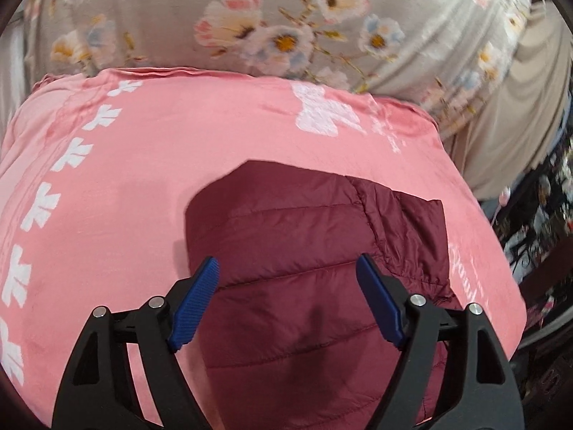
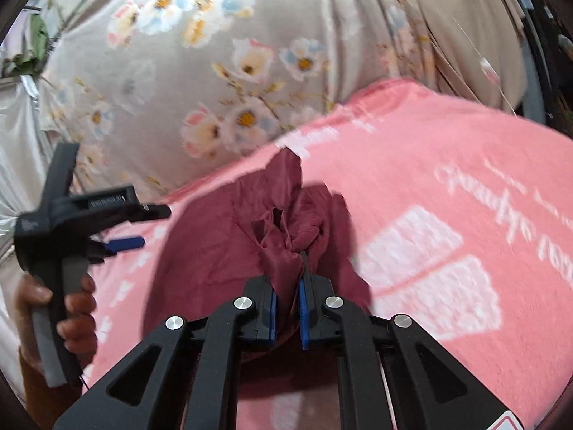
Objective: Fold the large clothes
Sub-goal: 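Fold the held jacket part over the bundle with the left gripper while the right gripper pinches the jacket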
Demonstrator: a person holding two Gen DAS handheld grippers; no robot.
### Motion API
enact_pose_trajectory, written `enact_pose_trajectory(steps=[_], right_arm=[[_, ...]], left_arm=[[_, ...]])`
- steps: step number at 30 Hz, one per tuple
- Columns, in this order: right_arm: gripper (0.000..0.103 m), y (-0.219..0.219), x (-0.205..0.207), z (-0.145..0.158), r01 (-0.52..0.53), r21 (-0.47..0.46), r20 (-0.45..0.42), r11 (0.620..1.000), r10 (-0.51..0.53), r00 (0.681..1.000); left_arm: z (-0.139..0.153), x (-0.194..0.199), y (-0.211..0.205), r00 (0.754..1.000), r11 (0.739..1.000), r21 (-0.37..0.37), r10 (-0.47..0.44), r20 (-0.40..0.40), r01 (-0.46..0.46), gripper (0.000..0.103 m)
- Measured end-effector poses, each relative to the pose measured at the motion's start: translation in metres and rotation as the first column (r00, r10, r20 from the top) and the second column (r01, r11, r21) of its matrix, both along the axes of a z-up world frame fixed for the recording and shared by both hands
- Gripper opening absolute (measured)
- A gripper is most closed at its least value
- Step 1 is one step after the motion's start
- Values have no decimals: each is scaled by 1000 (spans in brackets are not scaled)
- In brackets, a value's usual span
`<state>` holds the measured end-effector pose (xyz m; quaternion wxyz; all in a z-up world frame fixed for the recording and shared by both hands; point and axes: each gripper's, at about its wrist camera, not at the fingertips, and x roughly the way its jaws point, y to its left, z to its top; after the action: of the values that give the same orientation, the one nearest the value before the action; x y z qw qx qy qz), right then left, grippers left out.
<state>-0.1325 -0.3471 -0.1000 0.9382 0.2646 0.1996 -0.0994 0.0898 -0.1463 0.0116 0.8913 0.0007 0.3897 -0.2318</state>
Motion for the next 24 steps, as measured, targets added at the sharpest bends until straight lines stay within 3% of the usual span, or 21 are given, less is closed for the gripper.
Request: enact_pose_trajectory(steps=[4,14,22,24], right_arm=[[9,-7,2,-24,-2,25,-70,1000,4,998],[9,-8,10,-60,-15,18,-137,1000,17,990],[12,-13,9,-53,-36,0,-154,999,36,987],[23,-18,-1,-42,-19,14,-142,1000,21,990]], left_arm=[[-31,-1,-32,998,996,70,-48,-43,51,67],[-68,-4,-62,997,981,179,-70,-31,74,69],[-86,0,-70,998,974,217,-62,5,60,73],[-87,0,-69,998,974,218,-59,9,55,73]])
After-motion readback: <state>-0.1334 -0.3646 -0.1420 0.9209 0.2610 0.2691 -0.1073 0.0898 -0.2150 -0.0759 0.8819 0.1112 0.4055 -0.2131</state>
